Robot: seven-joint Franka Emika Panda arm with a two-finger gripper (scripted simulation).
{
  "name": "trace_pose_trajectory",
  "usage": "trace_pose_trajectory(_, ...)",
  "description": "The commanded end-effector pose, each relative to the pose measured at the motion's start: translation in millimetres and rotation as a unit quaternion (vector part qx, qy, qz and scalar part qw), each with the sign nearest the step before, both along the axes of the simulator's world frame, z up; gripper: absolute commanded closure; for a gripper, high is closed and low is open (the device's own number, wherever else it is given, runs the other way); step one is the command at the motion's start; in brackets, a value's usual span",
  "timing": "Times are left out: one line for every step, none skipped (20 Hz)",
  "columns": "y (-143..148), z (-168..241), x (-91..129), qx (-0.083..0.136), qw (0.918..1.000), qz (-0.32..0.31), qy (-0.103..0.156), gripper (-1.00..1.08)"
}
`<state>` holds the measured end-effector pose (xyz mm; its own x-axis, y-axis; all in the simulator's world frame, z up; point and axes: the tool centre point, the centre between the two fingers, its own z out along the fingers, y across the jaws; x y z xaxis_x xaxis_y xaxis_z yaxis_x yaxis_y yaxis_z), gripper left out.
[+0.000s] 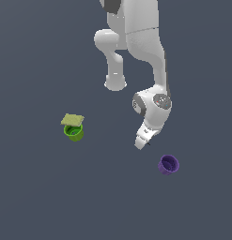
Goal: Pick up a designated object from a clutter of objects.
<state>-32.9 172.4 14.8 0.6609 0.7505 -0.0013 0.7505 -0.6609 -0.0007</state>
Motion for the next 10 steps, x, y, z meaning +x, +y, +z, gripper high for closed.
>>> trace_pose_trajectory(0.3,-2.3,0.5,0.000,1.0000,0.000,-0.001,-0.92)
trace_pose_trajectory(0.3,-2.3,0.5,0.000,1.0000,0.000,-0.001,1.08)
trace_pose_trajectory(0.3,-2.3,0.5,0.000,1.0000,0.000,-0.001,1.08)
trace_pose_trajectory(0.3,-2.3,0.5,0.000,1.0000,0.000,-0.001,1.08)
trace_pose_trajectory(0.3,-2.3,0.5,0.000,1.0000,0.000,-0.001,1.08)
trace_pose_trajectory(0.3,-2.3,0.5,0.000,1.0000,0.000,-0.001,1.08)
trace_pose_trajectory(0.3,-2.3,0.5,0.000,1.0000,0.000,-0.001,1.08)
trace_pose_trajectory(0.3,-2.3,0.5,0.000,1.0000,0.000,-0.001,1.08)
trace_pose_trajectory(0.3,-2.3,0.5,0.000,1.0000,0.000,-0.001,1.08)
trace_pose_trajectory(0.3,-2.3,0.5,0.000,1.0000,0.000,-0.001,1.08)
